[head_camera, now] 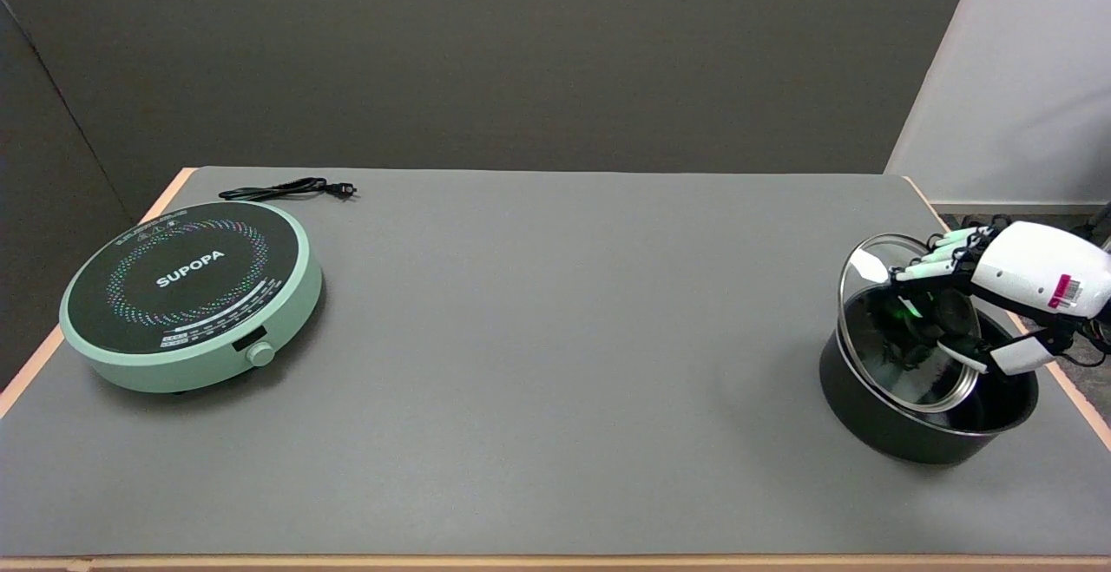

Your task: Pick up the pot lid.

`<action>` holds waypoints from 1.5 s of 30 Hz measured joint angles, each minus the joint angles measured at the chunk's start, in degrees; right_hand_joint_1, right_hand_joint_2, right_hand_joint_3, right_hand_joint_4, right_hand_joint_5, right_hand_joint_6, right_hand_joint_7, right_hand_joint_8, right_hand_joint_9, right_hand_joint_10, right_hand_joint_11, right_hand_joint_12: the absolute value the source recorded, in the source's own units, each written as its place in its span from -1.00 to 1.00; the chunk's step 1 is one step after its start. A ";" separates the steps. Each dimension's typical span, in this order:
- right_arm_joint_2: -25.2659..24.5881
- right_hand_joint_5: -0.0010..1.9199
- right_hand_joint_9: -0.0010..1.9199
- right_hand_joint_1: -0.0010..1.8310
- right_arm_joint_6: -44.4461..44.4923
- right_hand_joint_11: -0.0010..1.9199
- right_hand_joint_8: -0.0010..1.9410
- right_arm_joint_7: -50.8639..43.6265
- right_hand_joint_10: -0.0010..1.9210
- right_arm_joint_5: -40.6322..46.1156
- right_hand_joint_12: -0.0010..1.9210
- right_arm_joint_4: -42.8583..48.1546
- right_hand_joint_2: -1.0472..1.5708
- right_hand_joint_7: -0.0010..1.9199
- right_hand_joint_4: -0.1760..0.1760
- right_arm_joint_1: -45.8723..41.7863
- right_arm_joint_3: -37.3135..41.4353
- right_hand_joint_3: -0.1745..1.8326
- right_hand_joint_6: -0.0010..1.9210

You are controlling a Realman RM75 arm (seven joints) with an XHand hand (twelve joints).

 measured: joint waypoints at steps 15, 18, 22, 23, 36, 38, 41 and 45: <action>1.23 -0.31 -0.10 0.51 -0.22 -0.29 0.66 0.00 0.96 0.00 0.39 0.58 0.27 -0.03 1.00 0.42 0.10 0.36 0.83; 1.35 -0.31 -0.10 0.51 -0.41 -0.28 0.66 0.00 0.97 -0.01 0.41 0.66 0.27 -0.03 1.00 1.02 0.16 0.36 0.83; 1.48 -0.29 -0.09 0.51 -0.62 -0.27 0.66 0.00 0.97 -0.01 0.42 0.75 0.26 -0.03 1.00 2.15 0.26 0.37 0.84; 1.51 -0.29 -0.09 0.51 -0.64 -0.27 0.66 0.00 0.97 -0.01 0.42 0.76 0.26 -0.03 1.00 2.54 0.30 0.37 0.84; 1.73 -0.29 -0.09 0.52 -0.82 -0.26 0.67 0.04 0.97 0.00 0.42 1.38 0.25 -0.02 1.00 8.80 0.53 0.40 0.84; 1.73 -0.28 -0.08 0.52 -0.82 -0.26 0.66 0.05 0.97 -0.01 0.42 1.59 0.25 -0.01 1.00 9.90 0.70 0.41 0.84; 1.73 -0.28 -0.08 0.52 -0.83 -0.26 0.66 0.06 0.97 -0.01 0.42 1.95 0.25 -0.01 1.00 11.45 1.46 0.41 0.84; 1.73 -0.28 -0.08 0.52 -1.18 -0.26 0.66 0.07 0.96 0.00 0.41 2.36 0.25 -0.01 1.00 12.94 3.16 0.41 0.84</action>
